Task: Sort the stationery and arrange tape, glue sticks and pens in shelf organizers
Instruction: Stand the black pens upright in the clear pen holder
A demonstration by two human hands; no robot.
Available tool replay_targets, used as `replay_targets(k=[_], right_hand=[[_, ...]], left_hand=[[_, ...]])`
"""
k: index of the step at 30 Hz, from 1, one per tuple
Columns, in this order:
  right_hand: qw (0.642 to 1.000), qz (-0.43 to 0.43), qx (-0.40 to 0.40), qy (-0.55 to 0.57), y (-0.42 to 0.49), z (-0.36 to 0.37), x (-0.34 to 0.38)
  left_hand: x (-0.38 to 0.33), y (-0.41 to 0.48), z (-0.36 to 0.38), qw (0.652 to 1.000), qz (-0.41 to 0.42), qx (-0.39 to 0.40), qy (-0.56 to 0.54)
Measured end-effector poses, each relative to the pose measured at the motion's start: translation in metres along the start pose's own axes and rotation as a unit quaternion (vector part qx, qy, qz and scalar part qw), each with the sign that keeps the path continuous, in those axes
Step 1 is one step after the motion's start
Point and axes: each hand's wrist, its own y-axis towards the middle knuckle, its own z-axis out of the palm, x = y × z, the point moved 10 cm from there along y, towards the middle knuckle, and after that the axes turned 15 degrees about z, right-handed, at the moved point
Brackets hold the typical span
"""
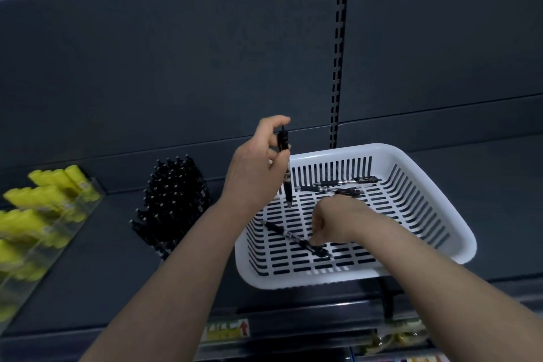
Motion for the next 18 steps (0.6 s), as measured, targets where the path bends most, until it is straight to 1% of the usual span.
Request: replay_targets(k=[3, 5, 7, 8, 9, 11, 12, 13, 15, 16, 18], right_hand=[[1.0, 0.002, 0.0, 0.011, -0.008, 0.002, 0.009], [0.999, 0.024, -0.01, -0.046, -0.013, 0.009, 0.012], [0.995, 0.053, -0.043, -0.074, -0.018, 0.007, 0.01], [0.994, 0.062, -0.063, -0.057, -0.021, 0.001, 0.01], [0.994, 0.067, -0.083, -0.017, -0.026, -0.007, 0.009], [0.982, 0.062, -0.141, 0.107, -0.039, -0.03, 0.007], [0.965, 0.051, -0.18, 0.182, -0.05, -0.044, 0.007], [0.94, 0.038, -0.218, 0.259, -0.062, -0.057, 0.006], [0.878, -0.001, -0.269, 0.397, -0.086, -0.077, 0.007], [0.85, -0.023, -0.28, 0.445, -0.096, -0.083, 0.012], [0.815, -0.071, -0.288, 0.497, -0.112, -0.093, 0.03]], left_hand=[[0.004, -0.01, -0.017, 1.0, -0.018, -0.01, -0.011], [0.005, -0.016, -0.024, 0.999, -0.024, -0.009, -0.026], [0.003, -0.022, -0.031, 0.999, -0.016, -0.009, -0.04], [0.001, -0.025, -0.036, 0.999, -0.007, -0.011, -0.043], [-0.001, -0.028, -0.042, 0.999, 0.004, -0.015, -0.045], [-0.003, -0.036, -0.06, 0.998, 0.024, -0.034, -0.051], [-0.004, -0.04, -0.071, 0.997, 0.031, -0.05, -0.053], [-0.004, -0.045, -0.083, 0.996, 0.035, -0.07, -0.053], [-0.002, -0.056, -0.108, 0.993, 0.035, -0.104, -0.049], [0.0, -0.061, -0.12, 0.991, 0.034, -0.117, -0.047], [0.004, -0.072, -0.141, 0.99, 0.032, -0.132, -0.036]])
